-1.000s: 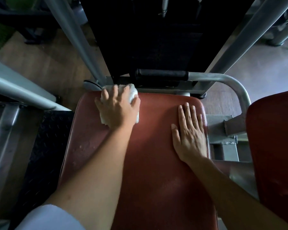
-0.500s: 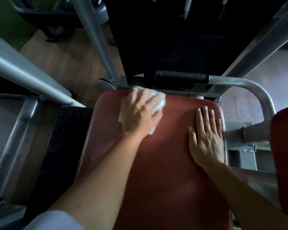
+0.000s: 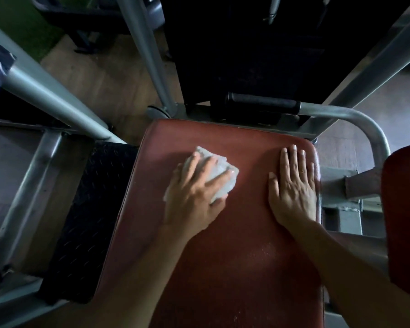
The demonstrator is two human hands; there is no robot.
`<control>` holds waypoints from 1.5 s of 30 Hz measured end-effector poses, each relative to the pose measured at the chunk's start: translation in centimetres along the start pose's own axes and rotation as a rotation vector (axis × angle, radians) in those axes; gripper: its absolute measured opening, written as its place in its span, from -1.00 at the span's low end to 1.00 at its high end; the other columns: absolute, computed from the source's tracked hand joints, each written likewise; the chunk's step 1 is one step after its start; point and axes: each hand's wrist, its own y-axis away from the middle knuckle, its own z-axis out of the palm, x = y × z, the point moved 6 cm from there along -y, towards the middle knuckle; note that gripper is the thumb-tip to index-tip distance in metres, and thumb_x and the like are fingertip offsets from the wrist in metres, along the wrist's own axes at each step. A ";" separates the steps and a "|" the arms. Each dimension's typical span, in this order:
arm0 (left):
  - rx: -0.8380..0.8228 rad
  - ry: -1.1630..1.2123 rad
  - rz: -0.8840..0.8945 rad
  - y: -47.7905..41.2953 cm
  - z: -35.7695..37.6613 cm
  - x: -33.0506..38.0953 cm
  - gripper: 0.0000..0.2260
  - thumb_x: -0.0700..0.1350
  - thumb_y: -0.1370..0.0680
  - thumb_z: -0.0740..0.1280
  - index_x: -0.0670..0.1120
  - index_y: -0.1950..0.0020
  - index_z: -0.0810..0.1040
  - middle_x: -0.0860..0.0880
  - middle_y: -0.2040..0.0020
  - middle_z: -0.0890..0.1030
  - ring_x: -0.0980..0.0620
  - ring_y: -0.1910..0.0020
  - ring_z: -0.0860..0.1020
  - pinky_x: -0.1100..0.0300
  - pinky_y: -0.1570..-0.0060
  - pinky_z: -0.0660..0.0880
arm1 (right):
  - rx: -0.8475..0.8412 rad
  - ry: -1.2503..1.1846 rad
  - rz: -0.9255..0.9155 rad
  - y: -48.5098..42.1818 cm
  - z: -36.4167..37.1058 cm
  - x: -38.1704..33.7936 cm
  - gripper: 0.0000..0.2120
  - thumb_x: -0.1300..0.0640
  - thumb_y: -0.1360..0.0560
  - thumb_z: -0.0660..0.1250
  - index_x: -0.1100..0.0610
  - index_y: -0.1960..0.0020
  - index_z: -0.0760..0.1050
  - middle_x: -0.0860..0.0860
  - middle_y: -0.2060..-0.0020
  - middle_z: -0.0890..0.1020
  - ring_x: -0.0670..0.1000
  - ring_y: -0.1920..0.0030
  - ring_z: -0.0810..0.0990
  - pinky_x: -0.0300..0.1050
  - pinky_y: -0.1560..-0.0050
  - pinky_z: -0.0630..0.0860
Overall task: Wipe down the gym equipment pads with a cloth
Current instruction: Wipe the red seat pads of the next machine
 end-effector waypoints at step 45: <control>-0.060 -0.031 -0.207 1.2 0.8 1.7 -0.59 0.15 -0.50 0.17 0.21 -0.35 0.41 0.02 -0.38 0.44 -0.19 -0.38 0.35 -0.13 -0.18 0.33 | -0.090 -0.077 0.047 14.8 -0.5 0.7 -0.41 -0.09 -0.61 -0.06 0.18 -0.54 0.02 0.10 -0.54 0.04 0.04 -0.55 -0.09 0.04 -0.53 -0.10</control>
